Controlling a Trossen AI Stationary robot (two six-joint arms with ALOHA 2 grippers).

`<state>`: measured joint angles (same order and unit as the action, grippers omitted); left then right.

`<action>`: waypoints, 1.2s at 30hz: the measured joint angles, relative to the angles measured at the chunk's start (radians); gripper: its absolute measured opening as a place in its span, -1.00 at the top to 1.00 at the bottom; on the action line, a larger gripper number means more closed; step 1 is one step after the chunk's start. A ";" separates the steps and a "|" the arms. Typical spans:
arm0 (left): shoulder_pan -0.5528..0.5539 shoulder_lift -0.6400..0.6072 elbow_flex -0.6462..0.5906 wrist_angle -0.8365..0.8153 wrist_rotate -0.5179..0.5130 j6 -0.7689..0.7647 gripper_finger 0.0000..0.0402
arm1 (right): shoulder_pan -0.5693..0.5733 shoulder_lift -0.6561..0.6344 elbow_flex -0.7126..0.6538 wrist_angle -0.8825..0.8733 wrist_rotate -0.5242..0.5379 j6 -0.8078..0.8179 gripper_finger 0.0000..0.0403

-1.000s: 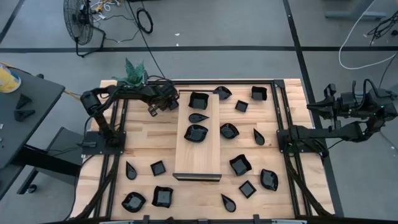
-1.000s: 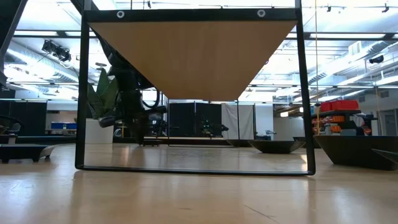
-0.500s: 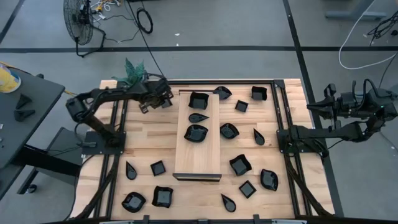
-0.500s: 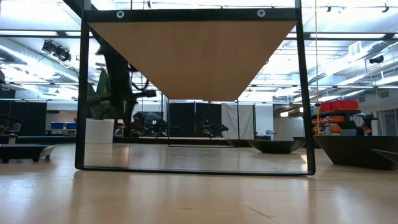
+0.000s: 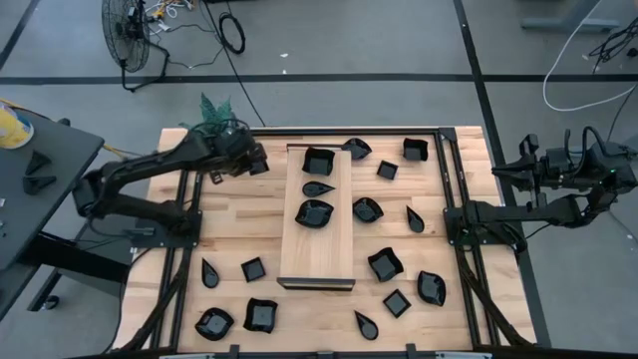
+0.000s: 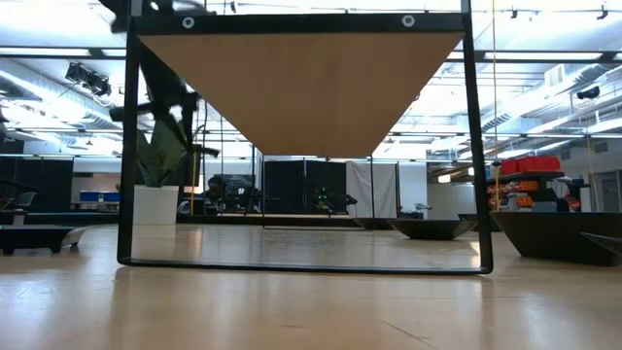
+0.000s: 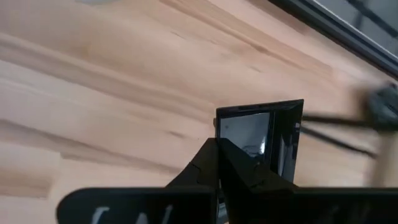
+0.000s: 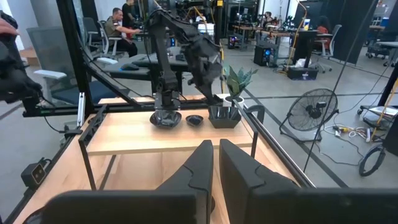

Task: Pick & Place Mini shaped plates
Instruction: Put the square plate on the shelf

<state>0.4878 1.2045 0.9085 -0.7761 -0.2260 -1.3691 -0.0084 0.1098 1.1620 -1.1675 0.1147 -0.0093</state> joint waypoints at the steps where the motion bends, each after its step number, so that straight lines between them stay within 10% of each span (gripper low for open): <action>1: -0.016 -0.019 0.000 0.000 0.003 -0.005 0.97 | 0.000 0.000 0.000 0.000 0.000 0.000 0.83; 27: -0.390 -0.140 0.001 0.400 0.232 -0.008 0.97 | 0.000 0.000 0.000 0.000 0.000 0.000 0.83; 36: -0.552 -0.140 0.001 0.464 0.153 -0.093 0.97 | 0.000 0.000 0.000 0.000 0.000 0.000 0.83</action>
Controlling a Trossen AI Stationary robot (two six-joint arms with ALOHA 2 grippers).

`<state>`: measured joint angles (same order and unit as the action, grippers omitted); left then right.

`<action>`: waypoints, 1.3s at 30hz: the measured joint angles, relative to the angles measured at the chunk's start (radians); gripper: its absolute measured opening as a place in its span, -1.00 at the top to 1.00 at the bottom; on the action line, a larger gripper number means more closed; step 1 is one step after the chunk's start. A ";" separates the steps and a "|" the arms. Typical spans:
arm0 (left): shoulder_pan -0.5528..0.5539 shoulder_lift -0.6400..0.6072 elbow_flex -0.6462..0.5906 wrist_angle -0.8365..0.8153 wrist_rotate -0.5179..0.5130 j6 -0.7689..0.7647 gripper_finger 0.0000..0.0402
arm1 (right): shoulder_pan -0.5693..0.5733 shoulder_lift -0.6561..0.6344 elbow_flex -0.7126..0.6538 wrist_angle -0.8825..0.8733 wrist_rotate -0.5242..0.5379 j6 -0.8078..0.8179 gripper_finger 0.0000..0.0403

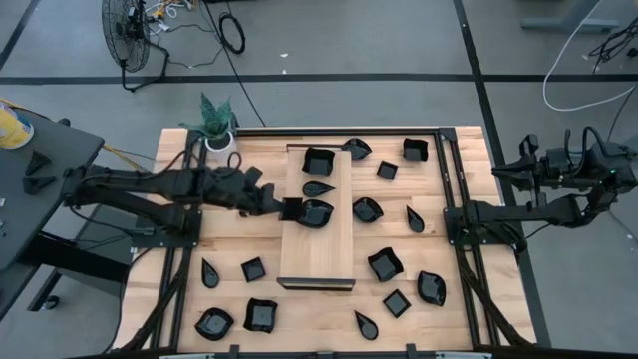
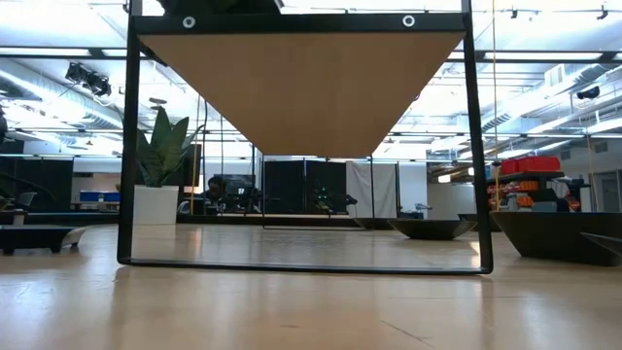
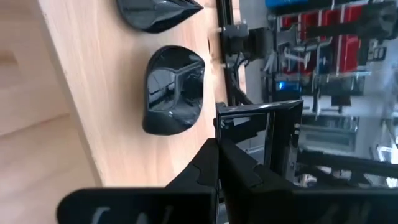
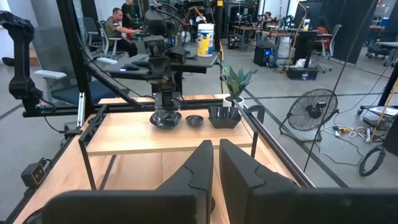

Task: Pick & Place Mini shaped plates
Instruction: Put the square plate on the shelf

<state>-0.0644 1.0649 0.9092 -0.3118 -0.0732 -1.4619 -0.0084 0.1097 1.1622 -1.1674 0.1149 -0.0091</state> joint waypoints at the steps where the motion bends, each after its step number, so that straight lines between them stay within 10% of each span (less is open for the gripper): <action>1: -0.020 0.000 0.000 0.001 -0.037 -0.018 0.97 | 0.000 0.000 0.000 0.000 0.000 0.000 0.83; 16: -0.229 0.098 0.090 -0.031 -0.267 -0.203 0.99 | 0.000 0.000 0.000 0.000 0.000 0.000 0.83; 39: -0.310 0.361 0.220 -0.107 -0.281 -0.393 0.99 | 0.000 0.000 0.000 0.000 0.000 0.000 0.83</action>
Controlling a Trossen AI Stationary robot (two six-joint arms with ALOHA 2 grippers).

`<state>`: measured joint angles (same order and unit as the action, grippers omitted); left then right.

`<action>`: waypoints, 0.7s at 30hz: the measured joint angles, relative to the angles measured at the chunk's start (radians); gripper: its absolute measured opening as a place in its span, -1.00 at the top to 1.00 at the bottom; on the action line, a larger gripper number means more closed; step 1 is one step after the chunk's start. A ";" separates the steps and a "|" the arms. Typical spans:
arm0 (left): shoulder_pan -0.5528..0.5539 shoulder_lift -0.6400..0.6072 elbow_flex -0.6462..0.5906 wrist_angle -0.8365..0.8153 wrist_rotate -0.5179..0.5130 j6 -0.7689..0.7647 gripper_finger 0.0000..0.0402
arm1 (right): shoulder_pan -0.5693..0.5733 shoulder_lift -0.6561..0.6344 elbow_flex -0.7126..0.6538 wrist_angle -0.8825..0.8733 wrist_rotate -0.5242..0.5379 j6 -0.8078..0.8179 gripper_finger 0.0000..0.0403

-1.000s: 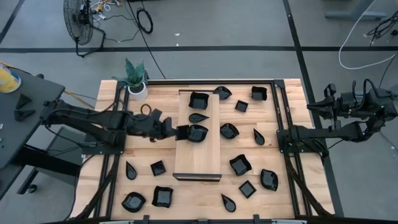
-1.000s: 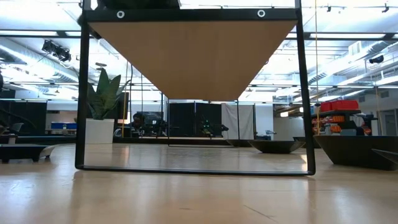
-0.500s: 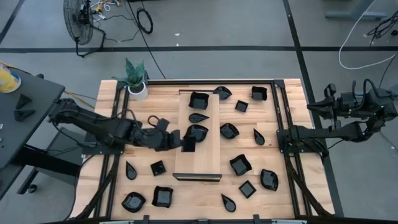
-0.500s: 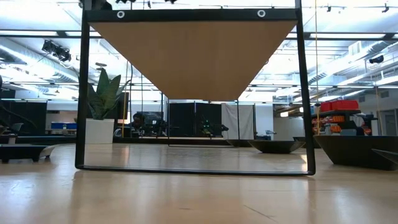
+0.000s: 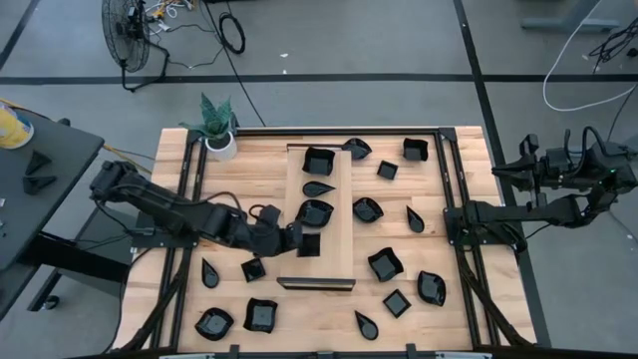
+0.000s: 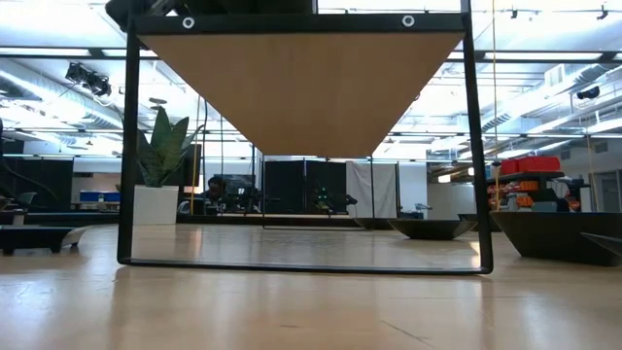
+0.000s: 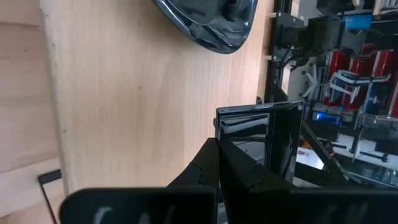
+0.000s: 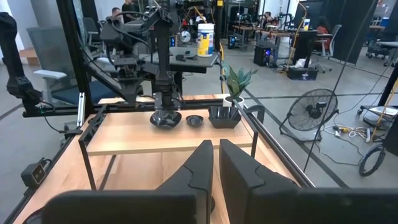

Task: Pick & Place Mini shaped plates
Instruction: Put the square plate on the shelf

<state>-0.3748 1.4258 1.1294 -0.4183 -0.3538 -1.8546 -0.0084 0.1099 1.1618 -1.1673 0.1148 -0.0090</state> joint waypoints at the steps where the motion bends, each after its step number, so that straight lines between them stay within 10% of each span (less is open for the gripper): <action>1: 0.001 0.002 0.000 0.000 -0.003 -0.001 0.99 | 0.000 0.000 0.000 0.000 0.000 0.000 0.83; 21: 0.000 0.049 -0.001 0.002 0.032 -0.014 0.98 | 0.000 0.000 0.000 0.000 0.000 0.000 0.83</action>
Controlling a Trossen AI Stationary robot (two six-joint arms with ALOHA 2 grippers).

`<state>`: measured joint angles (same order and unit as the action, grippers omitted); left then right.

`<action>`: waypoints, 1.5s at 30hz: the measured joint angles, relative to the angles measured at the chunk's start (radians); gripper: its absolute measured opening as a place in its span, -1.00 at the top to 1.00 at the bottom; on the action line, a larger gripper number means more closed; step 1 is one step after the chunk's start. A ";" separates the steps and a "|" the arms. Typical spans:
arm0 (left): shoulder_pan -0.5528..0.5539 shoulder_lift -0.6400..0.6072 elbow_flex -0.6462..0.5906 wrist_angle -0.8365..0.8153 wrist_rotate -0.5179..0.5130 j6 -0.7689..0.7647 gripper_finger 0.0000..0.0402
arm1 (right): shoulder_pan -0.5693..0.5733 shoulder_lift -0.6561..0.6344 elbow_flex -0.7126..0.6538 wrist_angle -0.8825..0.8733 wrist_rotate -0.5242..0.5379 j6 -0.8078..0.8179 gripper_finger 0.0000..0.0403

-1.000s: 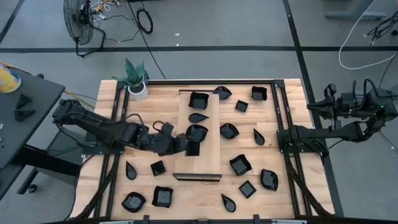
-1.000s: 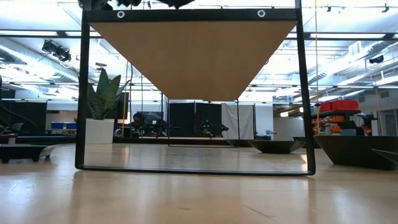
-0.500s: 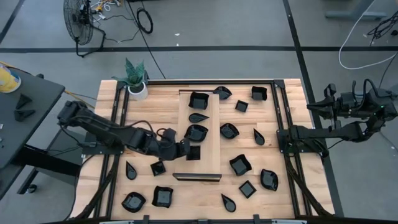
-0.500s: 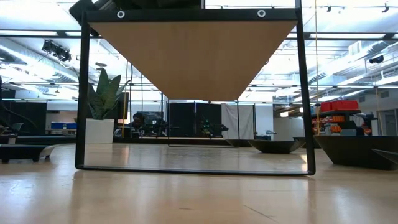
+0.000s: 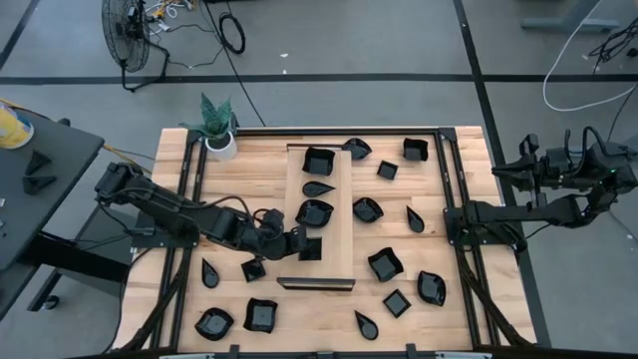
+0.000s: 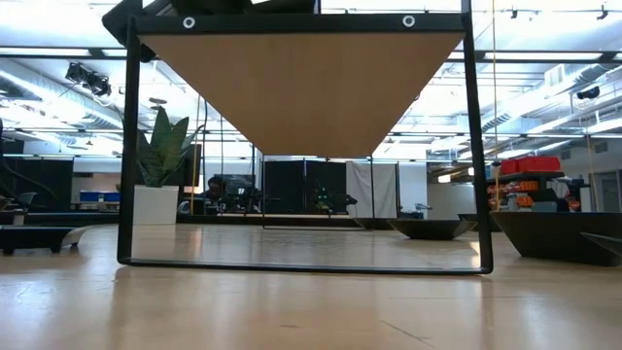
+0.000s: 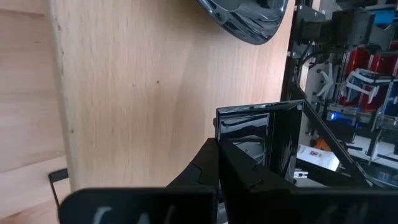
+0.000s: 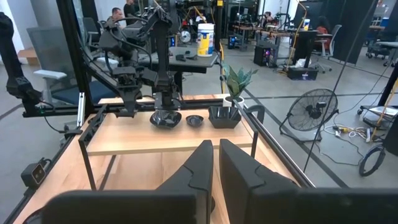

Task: Pick & Place Mini shaped plates
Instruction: Put the square plate on the shelf

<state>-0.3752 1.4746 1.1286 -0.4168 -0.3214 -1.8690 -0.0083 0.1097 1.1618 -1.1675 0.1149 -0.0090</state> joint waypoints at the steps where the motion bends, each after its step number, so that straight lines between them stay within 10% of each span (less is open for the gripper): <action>1: 0.000 0.000 0.000 0.000 0.000 0.000 0.98 | 0.000 0.000 0.000 0.000 0.000 0.000 0.83; 45: 0.008 0.066 0.039 -0.009 -0.001 0.041 0.98 | 0.000 0.000 0.000 0.000 0.000 0.000 0.83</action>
<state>-0.3676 1.5410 1.1679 -0.4256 -0.3220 -1.8281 -0.0084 0.1098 1.1622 -1.1671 0.1148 -0.0093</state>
